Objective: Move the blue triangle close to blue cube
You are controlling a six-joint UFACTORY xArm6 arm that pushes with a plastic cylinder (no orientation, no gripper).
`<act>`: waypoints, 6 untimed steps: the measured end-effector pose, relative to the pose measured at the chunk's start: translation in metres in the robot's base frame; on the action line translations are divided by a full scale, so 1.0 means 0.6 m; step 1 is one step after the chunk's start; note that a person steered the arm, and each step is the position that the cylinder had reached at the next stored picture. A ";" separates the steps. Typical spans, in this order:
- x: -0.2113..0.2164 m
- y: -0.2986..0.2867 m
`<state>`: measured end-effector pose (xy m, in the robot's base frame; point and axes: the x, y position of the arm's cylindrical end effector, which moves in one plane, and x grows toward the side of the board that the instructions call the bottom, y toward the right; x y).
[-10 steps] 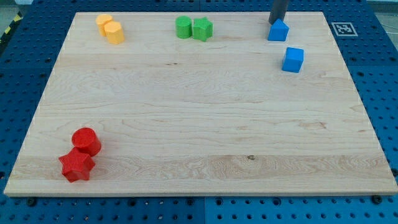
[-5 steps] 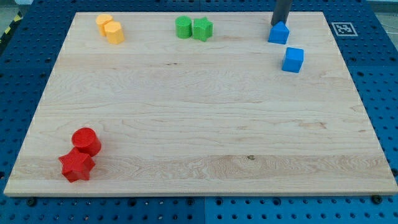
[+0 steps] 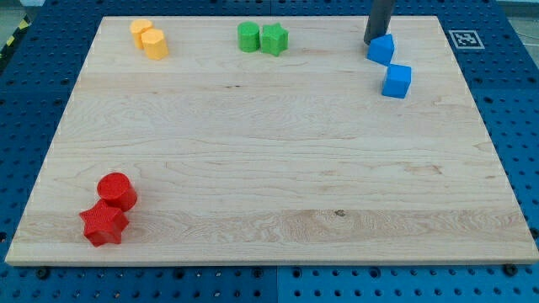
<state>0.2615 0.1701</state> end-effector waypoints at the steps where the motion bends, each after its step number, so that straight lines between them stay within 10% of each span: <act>1: 0.000 0.000; 6: 0.011 0.110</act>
